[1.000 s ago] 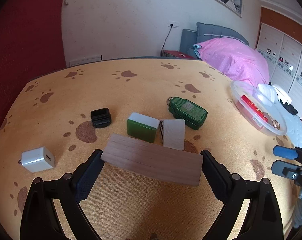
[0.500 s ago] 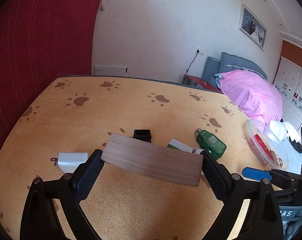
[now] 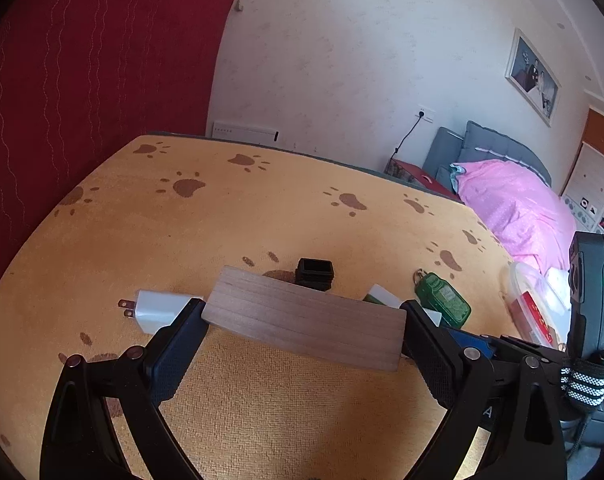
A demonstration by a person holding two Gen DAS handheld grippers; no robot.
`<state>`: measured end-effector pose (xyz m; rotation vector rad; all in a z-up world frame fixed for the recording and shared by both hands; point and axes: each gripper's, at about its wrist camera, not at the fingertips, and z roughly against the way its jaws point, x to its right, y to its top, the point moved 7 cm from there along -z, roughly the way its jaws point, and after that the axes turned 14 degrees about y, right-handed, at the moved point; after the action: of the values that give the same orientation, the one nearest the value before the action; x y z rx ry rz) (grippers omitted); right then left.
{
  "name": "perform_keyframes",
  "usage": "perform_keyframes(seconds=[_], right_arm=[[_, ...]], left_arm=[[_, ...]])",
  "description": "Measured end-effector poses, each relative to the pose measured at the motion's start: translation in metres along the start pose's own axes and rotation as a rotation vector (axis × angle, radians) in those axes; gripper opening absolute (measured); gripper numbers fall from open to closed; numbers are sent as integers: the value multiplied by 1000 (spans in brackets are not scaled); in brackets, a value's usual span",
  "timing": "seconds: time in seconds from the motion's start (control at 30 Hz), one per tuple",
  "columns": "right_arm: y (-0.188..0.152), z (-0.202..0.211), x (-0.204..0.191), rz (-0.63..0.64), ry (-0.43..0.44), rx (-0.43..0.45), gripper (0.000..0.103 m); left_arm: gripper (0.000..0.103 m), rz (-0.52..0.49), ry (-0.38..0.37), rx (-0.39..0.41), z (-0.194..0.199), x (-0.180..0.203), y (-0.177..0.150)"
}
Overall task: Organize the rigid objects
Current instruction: 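Grasp the white cube with the right tool while the left tool holds the plank, then carry the white cube over the clear bowl with the right tool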
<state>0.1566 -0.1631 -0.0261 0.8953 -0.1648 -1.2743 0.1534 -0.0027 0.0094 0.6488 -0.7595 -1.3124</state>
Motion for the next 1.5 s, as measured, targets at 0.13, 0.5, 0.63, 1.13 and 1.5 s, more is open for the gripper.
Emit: perform_keyframes(seconds=[0.13, 0.5, 0.63, 1.13, 1.5], right_arm=[[-1, -5, 6, -9, -20, 3, 37], [-11, 10, 6, -15, -9, 22, 36], [-13, 22, 6, -27, 5, 44, 36], [-39, 43, 19, -52, -3, 31, 33], [-33, 41, 11, -31, -10, 46, 48]], left_arm=[[96, 16, 1, 0, -1, -3, 1], [96, 13, 0, -8, -3, -2, 0], [96, 6, -3, -9, -2, 0, -2], [96, -19, -14, -13, -2, 12, -8], [96, -22, -17, -14, -2, 13, -8]])
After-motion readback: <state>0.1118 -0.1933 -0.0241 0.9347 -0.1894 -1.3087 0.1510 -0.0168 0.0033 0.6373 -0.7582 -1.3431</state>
